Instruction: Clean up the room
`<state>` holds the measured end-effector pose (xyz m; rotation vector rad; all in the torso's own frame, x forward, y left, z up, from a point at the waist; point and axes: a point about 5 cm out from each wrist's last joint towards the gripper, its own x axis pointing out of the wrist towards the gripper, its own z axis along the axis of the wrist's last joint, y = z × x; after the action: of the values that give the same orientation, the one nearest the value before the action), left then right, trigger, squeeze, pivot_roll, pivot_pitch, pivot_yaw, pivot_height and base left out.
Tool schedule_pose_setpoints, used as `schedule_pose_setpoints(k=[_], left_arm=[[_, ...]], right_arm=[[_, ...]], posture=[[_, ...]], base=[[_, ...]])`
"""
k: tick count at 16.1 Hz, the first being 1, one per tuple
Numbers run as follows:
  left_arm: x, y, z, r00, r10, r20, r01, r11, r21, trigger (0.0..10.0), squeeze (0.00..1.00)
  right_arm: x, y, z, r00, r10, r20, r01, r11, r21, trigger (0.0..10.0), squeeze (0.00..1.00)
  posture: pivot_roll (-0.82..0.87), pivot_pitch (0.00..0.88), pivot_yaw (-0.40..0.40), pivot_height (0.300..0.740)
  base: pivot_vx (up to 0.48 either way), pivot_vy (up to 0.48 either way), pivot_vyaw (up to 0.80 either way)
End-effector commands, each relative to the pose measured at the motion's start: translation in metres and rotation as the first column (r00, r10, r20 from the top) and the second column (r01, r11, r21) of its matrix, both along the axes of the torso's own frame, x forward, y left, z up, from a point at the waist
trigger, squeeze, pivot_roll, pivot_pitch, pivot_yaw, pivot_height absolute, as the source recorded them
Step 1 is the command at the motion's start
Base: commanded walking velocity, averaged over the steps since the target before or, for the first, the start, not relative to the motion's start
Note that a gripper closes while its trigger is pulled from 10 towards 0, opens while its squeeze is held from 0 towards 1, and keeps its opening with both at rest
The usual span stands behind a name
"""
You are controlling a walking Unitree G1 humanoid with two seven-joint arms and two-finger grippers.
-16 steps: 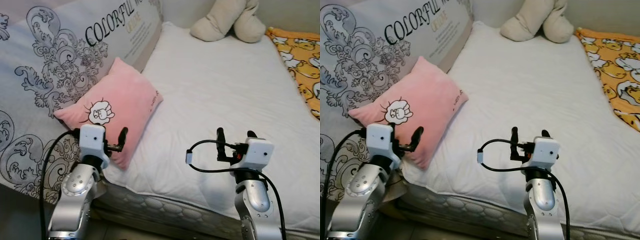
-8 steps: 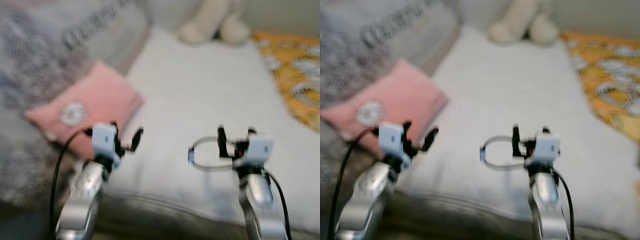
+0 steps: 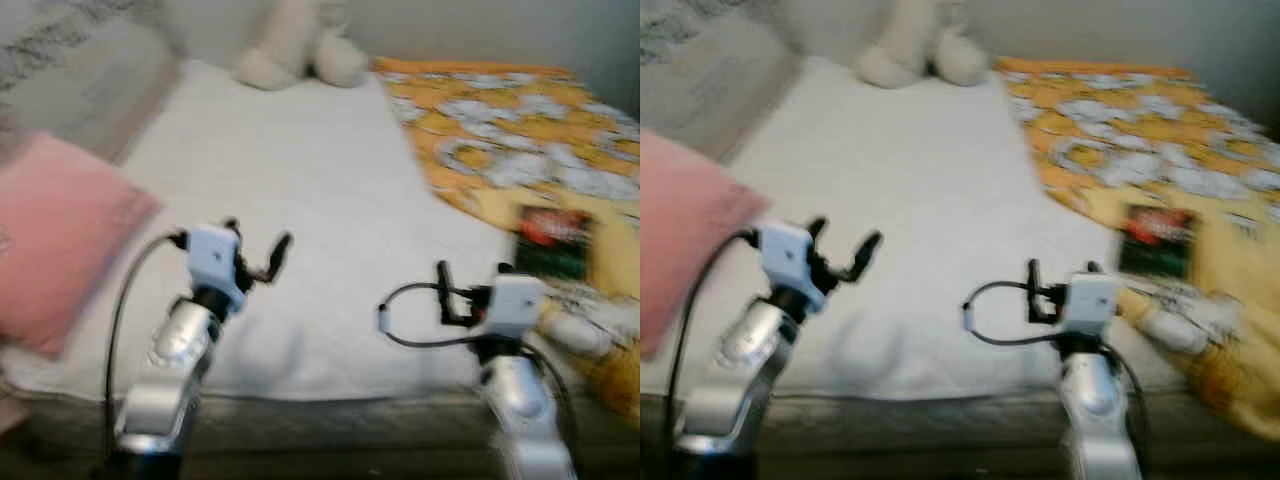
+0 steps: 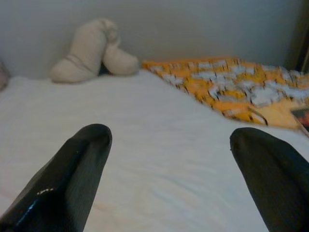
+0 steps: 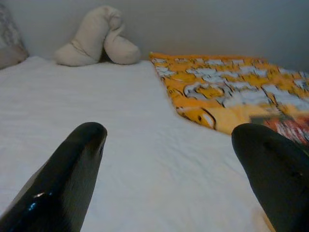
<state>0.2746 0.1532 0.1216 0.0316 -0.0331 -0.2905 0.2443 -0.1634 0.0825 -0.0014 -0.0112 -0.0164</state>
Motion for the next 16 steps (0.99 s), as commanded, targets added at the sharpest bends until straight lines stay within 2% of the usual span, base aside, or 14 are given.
schedule_pose_setpoints(k=[1,4,8,11,16], left_arm=[[0.0020,0.0012,-0.0014,1.000,0.006,-0.007,-0.006,1.000,0.002,10.0,0.00],[0.0031,0.0000,-0.0020,1.000,0.005,-0.006,-0.005,1.000,0.003,10.0,0.00],[0.0081,0.0052,-0.0062,0.995,0.092,-0.039,-0.093,0.996,-0.011,10.0,0.00],[0.0088,0.0075,-0.0080,0.992,0.115,-0.053,-0.116,0.993,-0.017,10.0,0.00],[0.0097,0.0074,-0.0106,0.989,0.131,-0.068,-0.133,0.991,-0.012,10.0,0.00]], right_arm=[[0.0035,-0.0003,0.0055,1.000,0.004,0.023,-0.004,1.000,-0.014,10.0,0.00],[0.0032,-0.0008,0.0045,1.000,0.005,0.021,-0.004,1.000,-0.018,10.0,0.00],[0.0030,0.0009,0.0038,1.000,0.008,0.021,-0.007,1.000,-0.012,10.0,0.00],[0.0038,0.0009,0.0034,1.000,0.014,0.018,-0.014,1.000,-0.013,10.0,0.00],[0.0040,0.0043,0.0019,1.000,0.027,0.011,-0.027,1.000,-0.010,10.0,0.00]], posture=[[-0.03,0.000,0.013,0.740],[-0.03,0.000,0.016,0.740],[-0.03,0.000,0.018,0.740],[-0.03,0.000,0.017,0.740],[-0.02,0.000,0.016,0.740]], base=[[0.000,-0.480,0.00],[0.000,-0.480,0.00],[0.000,-0.469,0.00],[0.000,-0.437,0.00],[0.263,-0.398,0.00]])
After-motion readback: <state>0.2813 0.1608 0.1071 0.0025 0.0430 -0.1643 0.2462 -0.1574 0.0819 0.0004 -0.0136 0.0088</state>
